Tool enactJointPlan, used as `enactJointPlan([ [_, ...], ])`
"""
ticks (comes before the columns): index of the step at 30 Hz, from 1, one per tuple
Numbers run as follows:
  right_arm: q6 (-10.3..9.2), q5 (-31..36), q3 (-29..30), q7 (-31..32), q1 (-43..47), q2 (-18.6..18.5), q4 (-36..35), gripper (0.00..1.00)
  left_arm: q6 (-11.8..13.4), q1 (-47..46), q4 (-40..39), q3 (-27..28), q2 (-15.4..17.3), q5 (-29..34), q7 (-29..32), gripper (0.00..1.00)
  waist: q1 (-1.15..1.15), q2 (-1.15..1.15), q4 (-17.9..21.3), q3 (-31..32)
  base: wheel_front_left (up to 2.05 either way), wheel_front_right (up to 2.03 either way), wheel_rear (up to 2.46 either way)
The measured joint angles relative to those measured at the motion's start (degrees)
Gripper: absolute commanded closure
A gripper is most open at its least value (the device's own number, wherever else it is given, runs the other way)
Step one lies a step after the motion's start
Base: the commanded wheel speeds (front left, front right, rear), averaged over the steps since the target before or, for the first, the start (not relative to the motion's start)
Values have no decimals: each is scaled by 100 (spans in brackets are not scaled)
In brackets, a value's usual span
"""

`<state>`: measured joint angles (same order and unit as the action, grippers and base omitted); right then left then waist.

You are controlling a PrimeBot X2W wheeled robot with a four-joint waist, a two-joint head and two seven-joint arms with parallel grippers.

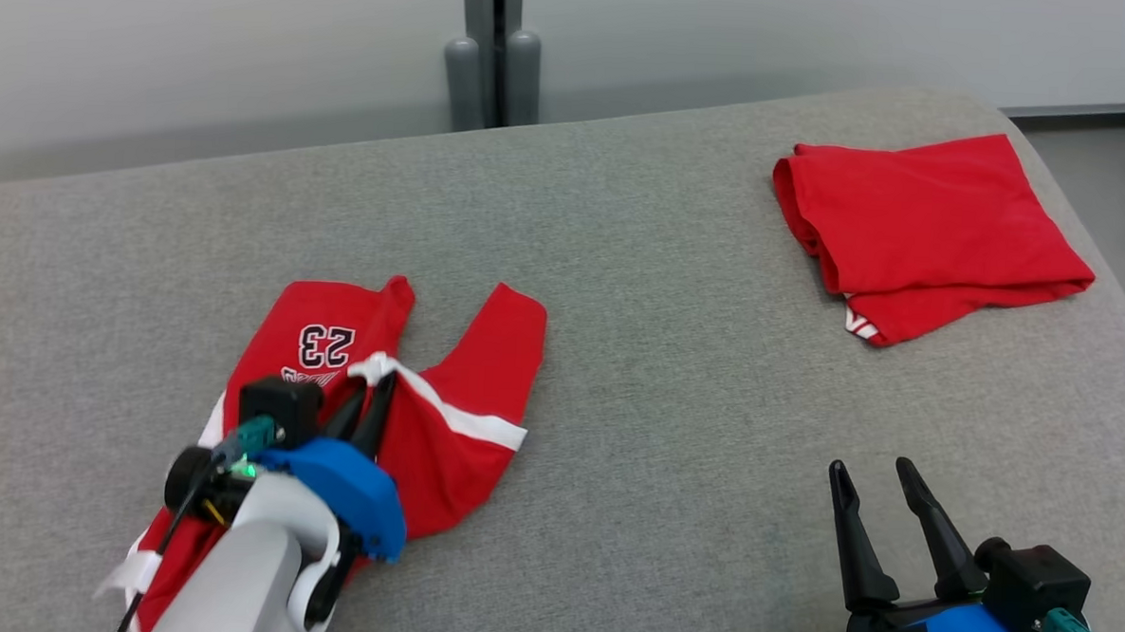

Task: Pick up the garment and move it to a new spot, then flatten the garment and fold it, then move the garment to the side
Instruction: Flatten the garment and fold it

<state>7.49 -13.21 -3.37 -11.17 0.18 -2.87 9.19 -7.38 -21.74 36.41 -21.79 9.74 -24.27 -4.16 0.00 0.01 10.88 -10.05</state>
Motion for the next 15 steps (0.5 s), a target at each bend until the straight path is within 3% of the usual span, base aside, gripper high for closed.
enactJointPlan([
  [9,-1,-41,181,-147,-59,-1,160,0,0,-1110,-33,-377,-169,53,-229,100,0,0,274,31,0,0,0],
  [15,-1,-37,345,-171,-22,-3,185,0,0,-1417,-285,-812,-399,-100,-442,100,0,-1,149,133,0,0,0],
])
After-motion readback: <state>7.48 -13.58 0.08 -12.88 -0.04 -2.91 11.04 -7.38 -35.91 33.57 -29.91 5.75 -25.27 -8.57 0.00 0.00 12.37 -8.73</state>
